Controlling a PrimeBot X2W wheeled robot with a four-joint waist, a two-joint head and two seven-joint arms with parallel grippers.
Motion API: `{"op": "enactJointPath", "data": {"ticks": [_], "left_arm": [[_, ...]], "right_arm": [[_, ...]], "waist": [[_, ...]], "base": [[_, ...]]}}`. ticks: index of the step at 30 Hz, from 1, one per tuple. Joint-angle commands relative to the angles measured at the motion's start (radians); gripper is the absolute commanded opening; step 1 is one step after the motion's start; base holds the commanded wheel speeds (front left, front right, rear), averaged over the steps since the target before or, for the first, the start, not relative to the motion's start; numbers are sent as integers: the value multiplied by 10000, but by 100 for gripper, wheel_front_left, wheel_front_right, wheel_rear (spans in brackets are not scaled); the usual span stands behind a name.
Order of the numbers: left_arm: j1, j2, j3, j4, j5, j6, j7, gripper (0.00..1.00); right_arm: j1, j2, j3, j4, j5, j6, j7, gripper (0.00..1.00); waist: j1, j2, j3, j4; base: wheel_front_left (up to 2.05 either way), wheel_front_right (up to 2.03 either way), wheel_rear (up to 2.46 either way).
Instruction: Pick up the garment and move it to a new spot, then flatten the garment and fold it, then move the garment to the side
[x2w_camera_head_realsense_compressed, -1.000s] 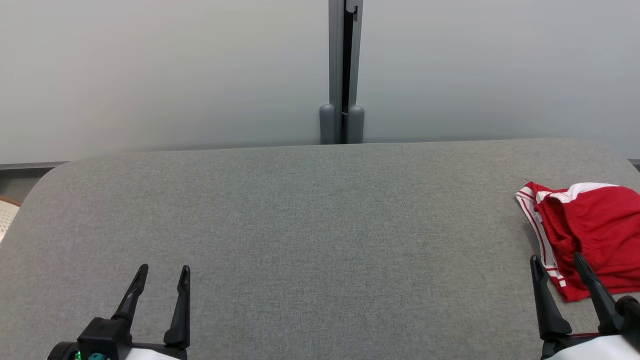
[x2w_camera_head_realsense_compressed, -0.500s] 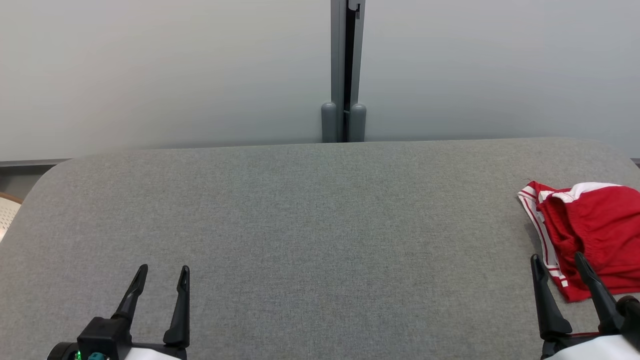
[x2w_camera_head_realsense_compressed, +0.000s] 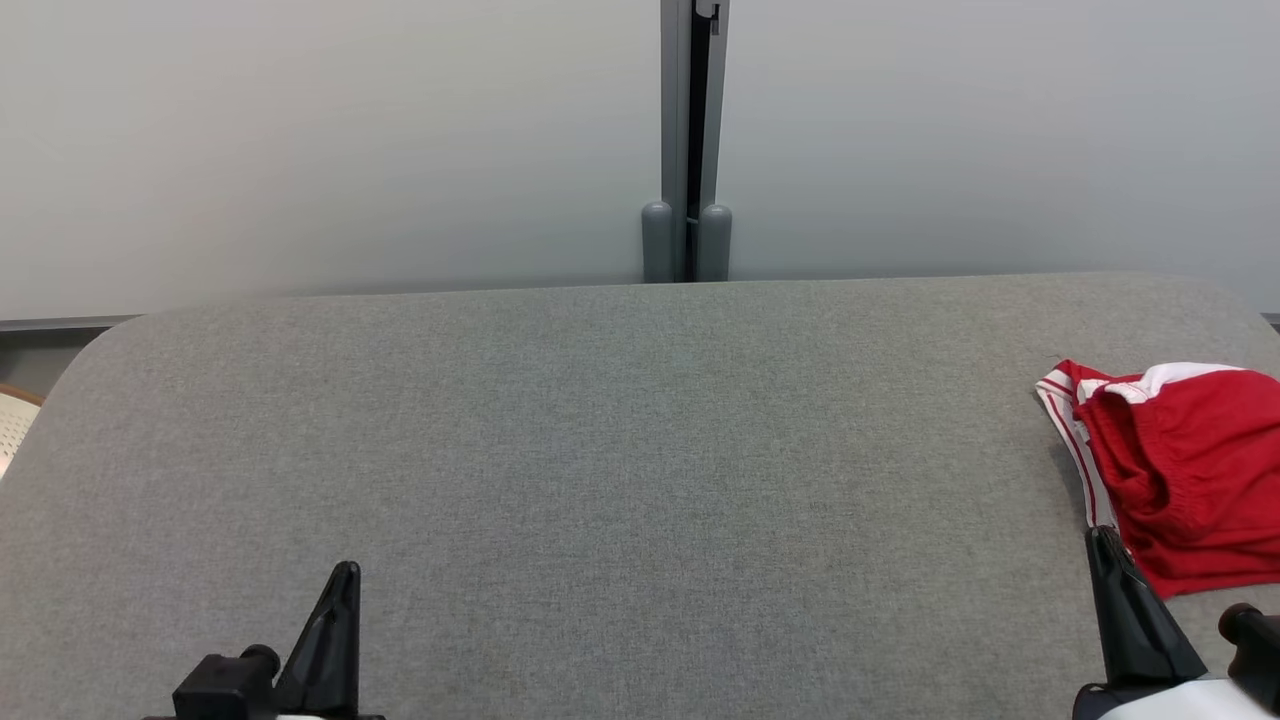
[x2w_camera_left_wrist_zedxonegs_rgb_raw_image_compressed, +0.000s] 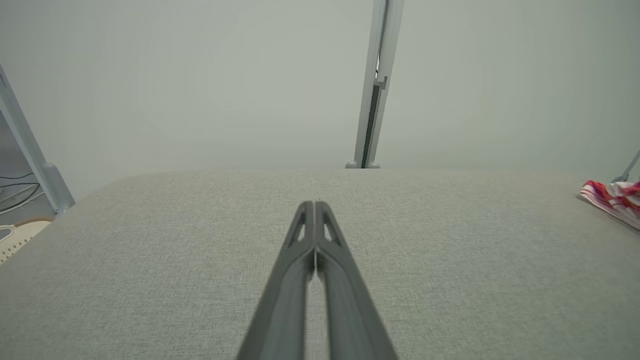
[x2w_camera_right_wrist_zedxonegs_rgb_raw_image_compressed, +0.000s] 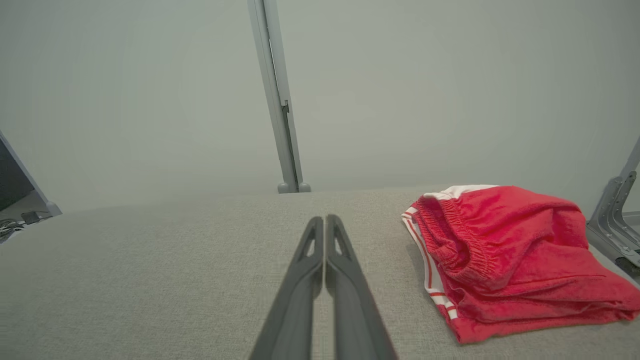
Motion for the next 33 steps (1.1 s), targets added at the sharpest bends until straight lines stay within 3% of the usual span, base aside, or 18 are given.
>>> {"op": "enactJointPath", "data": {"ticks": [1, 33], "left_arm": [[-222, 32, 195, -111, -500, -114, 81, 0], [-1050, -615, 1389, 594, -5073, -1088, 1195, 0]], "right_arm": [[-154, -47, -24, -27, 573, -1, -16, 0], [-1278, -85, -152, 1428, 5838, -5, 69, 0]], "waist": [[0, 0, 8, -5], [0, 0, 133, -95]], "base": [[0, 0, 0], [0, 0, 0]]}}
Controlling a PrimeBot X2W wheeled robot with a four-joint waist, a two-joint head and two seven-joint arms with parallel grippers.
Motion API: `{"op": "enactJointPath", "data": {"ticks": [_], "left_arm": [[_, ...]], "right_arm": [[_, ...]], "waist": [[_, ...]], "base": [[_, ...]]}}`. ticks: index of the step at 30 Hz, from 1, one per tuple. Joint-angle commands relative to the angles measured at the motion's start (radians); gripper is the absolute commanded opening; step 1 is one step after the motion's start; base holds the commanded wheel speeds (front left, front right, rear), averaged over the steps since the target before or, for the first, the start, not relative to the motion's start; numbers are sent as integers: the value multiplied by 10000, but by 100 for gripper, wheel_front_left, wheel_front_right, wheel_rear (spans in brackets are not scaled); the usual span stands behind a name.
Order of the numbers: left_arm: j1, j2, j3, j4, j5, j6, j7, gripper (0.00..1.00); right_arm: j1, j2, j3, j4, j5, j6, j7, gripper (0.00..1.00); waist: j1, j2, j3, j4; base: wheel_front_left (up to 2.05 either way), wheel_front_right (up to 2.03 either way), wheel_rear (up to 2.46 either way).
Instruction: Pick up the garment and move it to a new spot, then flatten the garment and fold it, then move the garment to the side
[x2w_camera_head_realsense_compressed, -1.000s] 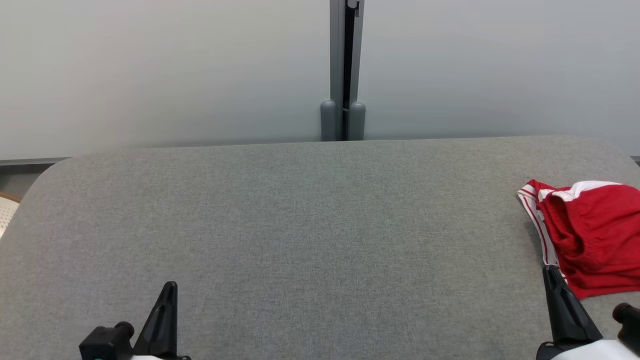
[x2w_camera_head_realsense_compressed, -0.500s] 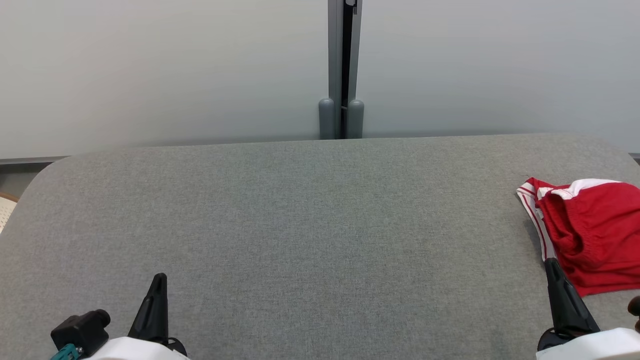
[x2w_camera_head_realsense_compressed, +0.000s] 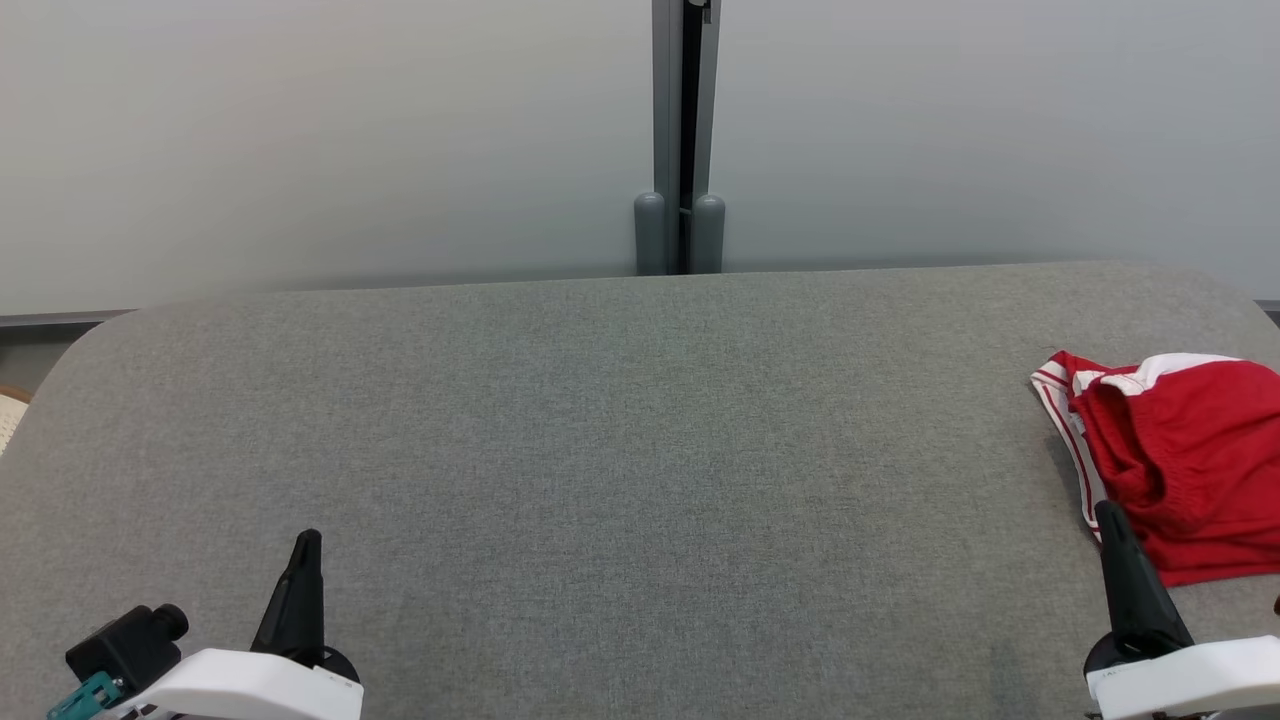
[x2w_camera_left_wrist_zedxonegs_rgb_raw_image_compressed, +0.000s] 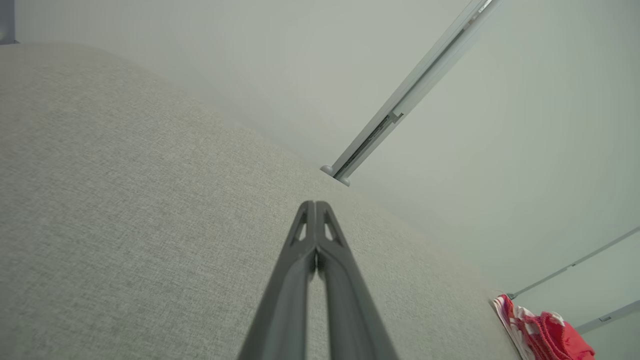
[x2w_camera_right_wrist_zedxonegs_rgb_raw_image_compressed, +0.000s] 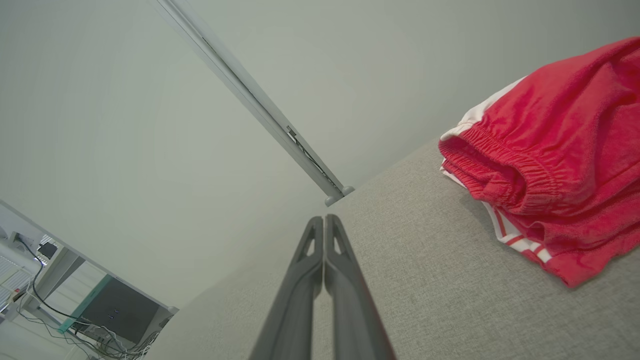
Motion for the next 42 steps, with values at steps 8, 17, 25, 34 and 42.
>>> {"op": "enactJointPath", "data": {"ticks": [8, 17, 25, 34, 42], "left_arm": [[-495, -109, 413, 34, -1203, -313, 290, 0], [-641, -253, 658, 148, -2056, -496, 516, 0], [-763, -385, 892, 262, -2847, -669, 733, 0], [-892, -537, 1140, 374, -3647, -842, 958, 0], [-1039, -649, 1345, 465, -4313, -1000, 1142, 0]], "right_arm": [[-494, -60, -71, 239, 1399, -5, 75, 0], [-702, -46, -118, 521, 2384, -6, 109, 0], [-891, -28, -168, 782, 3284, -4, 146, 0], [-1086, -7, -221, 1046, 4224, -4, 172, 0], [-1255, 13, -258, 1261, 4993, -5, 213, 0]], "waist": [[0, -1, 37, -27], [0, -1, 69, -50], [0, -1, 102, -73], [0, -1, 139, -100], [0, -1, 171, -123]], "base": [[0, 0, 0], [0, 0, 0], [0, 0, 0], [0, 0, 0], [0, 0, 0]]}}
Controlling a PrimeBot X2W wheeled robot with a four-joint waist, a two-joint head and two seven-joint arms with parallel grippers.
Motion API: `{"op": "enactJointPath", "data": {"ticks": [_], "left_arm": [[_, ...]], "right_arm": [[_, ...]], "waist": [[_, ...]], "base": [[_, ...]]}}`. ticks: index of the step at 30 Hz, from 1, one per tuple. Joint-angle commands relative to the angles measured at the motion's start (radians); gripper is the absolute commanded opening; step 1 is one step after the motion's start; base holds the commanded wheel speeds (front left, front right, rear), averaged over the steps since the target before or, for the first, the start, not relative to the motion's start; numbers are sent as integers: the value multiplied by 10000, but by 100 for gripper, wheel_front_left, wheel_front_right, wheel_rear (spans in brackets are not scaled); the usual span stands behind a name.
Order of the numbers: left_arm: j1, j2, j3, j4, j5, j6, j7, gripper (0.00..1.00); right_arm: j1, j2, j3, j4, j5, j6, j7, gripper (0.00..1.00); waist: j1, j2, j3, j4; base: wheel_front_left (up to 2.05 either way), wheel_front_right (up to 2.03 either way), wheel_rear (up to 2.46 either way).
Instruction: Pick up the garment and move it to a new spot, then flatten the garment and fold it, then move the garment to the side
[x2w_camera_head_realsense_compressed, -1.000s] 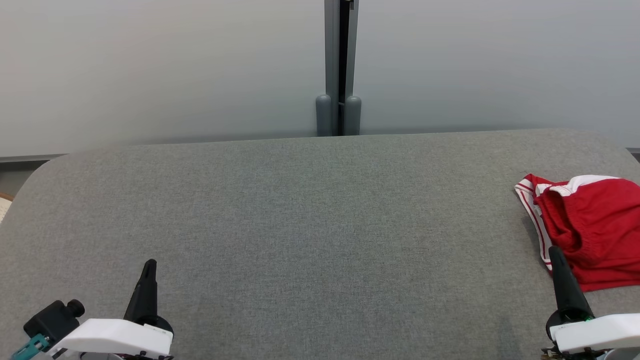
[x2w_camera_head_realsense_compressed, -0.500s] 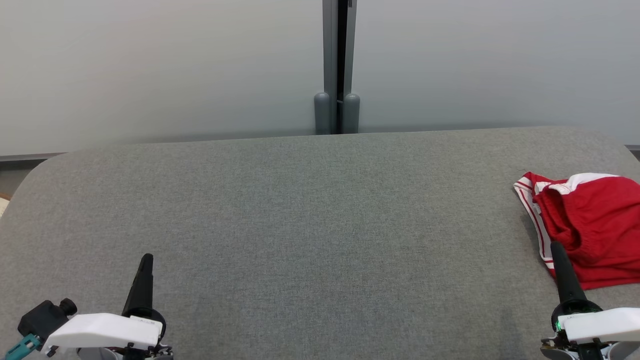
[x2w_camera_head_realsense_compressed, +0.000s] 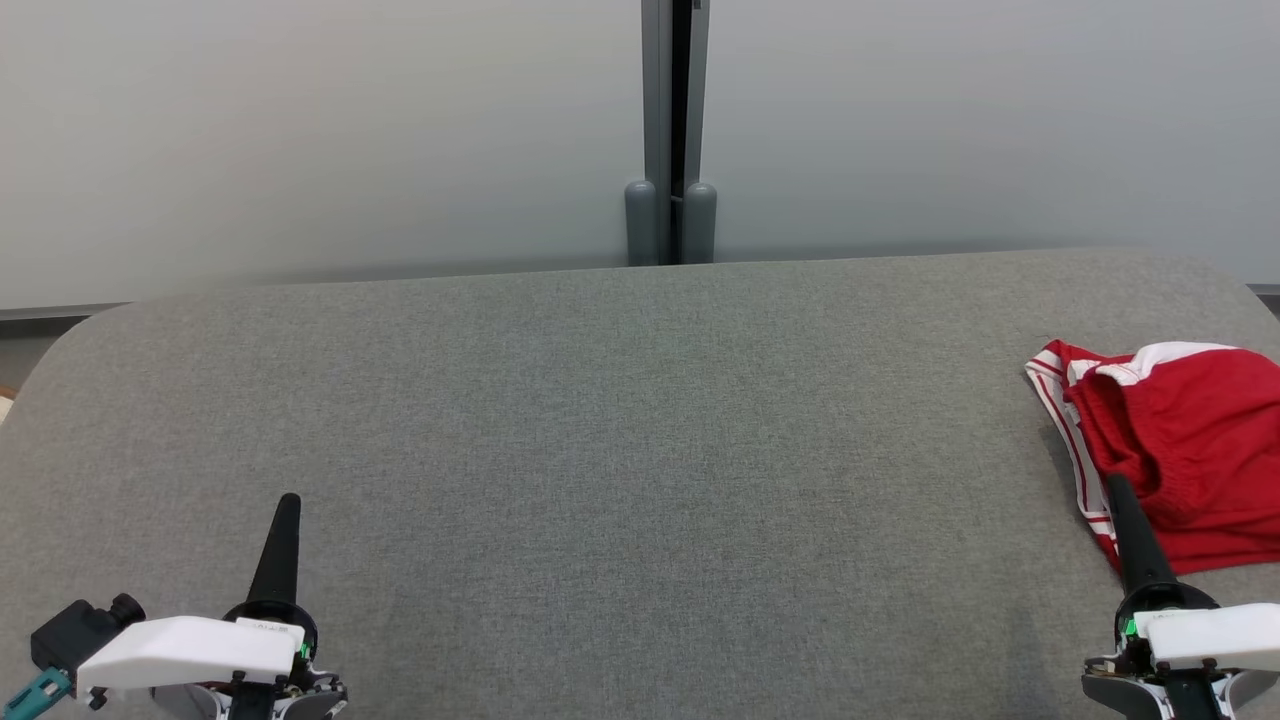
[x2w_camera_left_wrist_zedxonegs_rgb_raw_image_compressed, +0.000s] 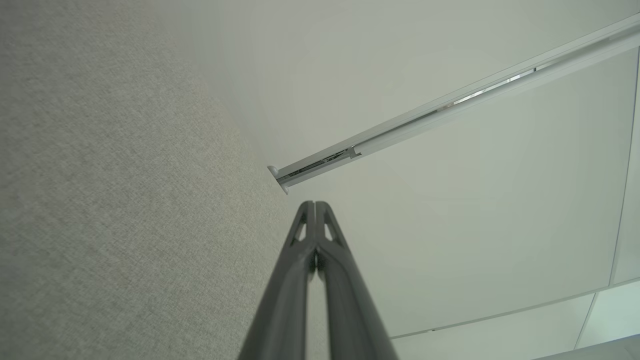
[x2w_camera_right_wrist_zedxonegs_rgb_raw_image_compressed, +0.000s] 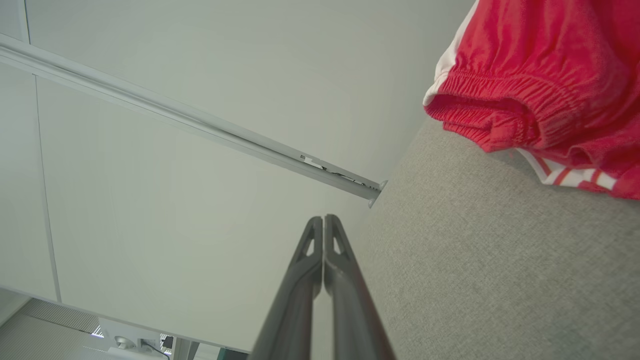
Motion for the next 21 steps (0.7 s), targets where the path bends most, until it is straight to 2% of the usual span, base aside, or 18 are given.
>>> {"op": "enactJointPath", "data": {"ticks": [1, 21], "left_arm": [[-328, 29, 127, -42, -220, -111, 44, 0], [-557, -244, 593, 175, -1682, -445, 470, 0]], "right_arm": [[-204, -21, -30, -2, 282, 5, 43, 0], [-555, 26, -140, 502, 1967, 3, 120, 0]], "waist": [[0, -1, 6, -5], [0, -1, 88, -63]], "base": [[0, 0, 0], [0, 0, 0]]}}
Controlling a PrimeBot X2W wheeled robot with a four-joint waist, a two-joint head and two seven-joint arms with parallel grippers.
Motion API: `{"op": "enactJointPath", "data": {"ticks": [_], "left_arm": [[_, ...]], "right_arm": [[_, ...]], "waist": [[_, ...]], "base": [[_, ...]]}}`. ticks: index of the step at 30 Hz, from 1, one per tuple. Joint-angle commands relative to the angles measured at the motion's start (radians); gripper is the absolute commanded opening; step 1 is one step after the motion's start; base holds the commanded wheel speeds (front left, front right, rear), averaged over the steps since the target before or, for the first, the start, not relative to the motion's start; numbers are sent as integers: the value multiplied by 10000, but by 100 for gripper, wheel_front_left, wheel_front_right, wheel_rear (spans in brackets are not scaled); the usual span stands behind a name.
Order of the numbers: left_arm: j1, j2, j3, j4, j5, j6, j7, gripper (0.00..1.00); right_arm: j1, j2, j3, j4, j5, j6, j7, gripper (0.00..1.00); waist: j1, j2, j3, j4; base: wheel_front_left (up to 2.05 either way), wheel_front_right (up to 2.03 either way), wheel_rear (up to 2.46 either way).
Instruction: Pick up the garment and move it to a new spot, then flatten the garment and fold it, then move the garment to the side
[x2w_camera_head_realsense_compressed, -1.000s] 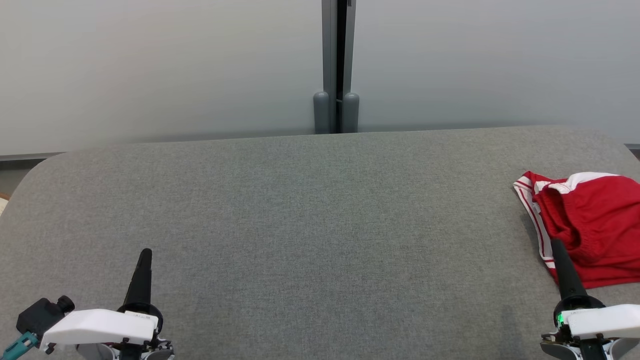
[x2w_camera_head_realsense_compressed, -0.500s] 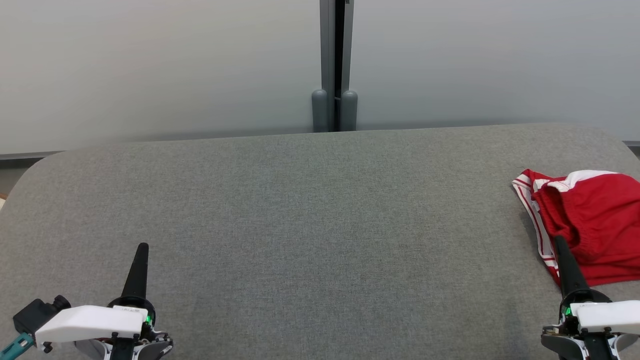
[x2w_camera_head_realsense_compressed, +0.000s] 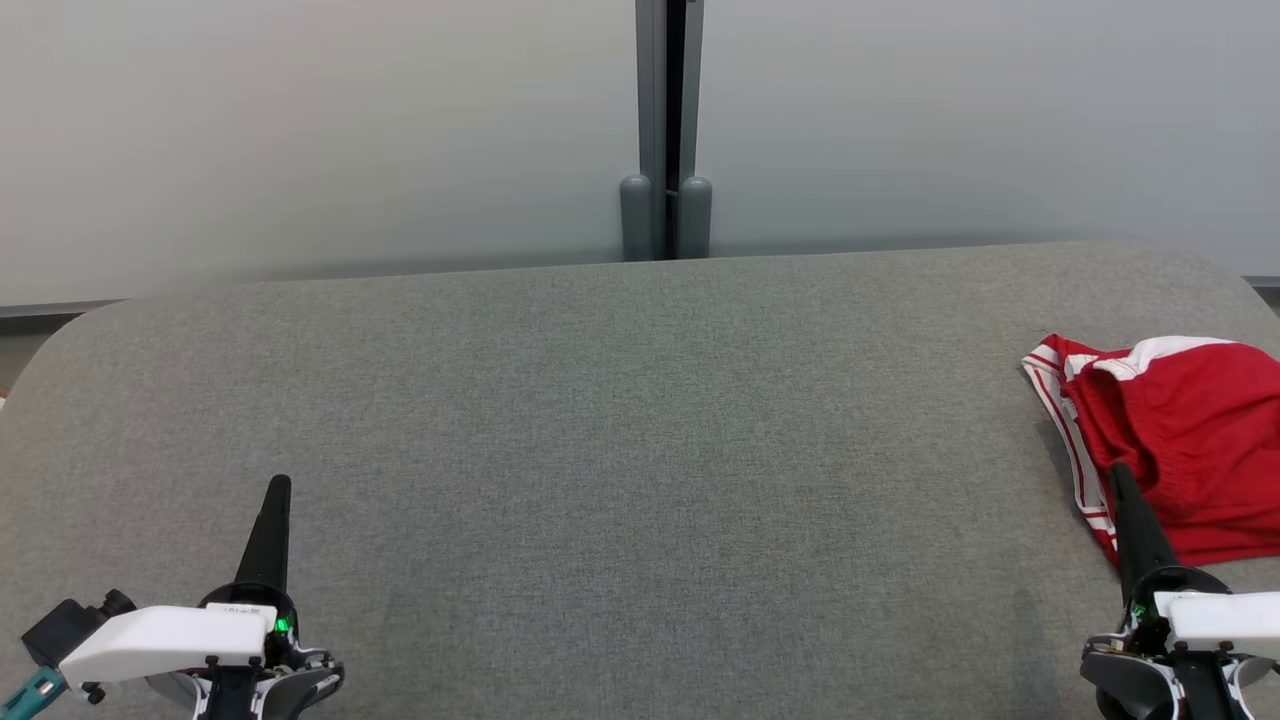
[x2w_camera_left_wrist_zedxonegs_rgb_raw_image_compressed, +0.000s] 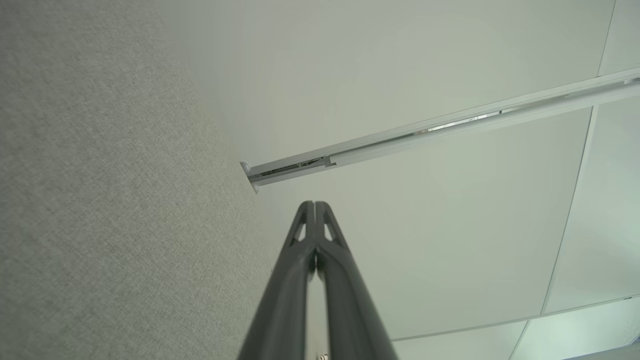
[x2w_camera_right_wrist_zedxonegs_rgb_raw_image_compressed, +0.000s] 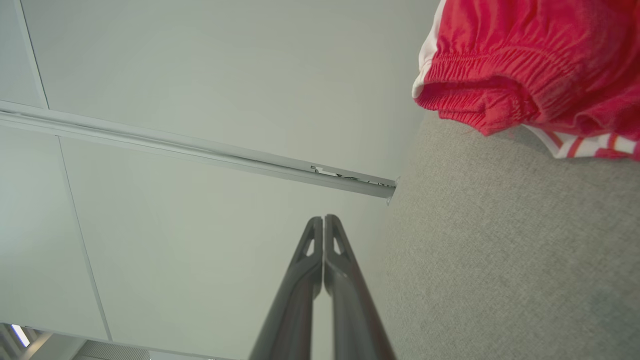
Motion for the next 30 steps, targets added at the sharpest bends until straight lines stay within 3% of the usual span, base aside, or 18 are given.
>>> {"op": "enactJointPath", "data": {"ticks": [1, 30], "left_arm": [[-223, 38, 84, -27, -195, -73, 48, 0], [-475, -280, 615, 229, -1769, -420, 536, 0]], "right_arm": [[-135, -23, -22, 34, 175, 3, 35, 0], [-536, 41, -173, 573, 2003, 0, 149, 0]], "waist": [[0, -1, 3, -2], [0, -1, 114, -82]], "base": [[0, 0, 0], [0, 0, 0]]}}
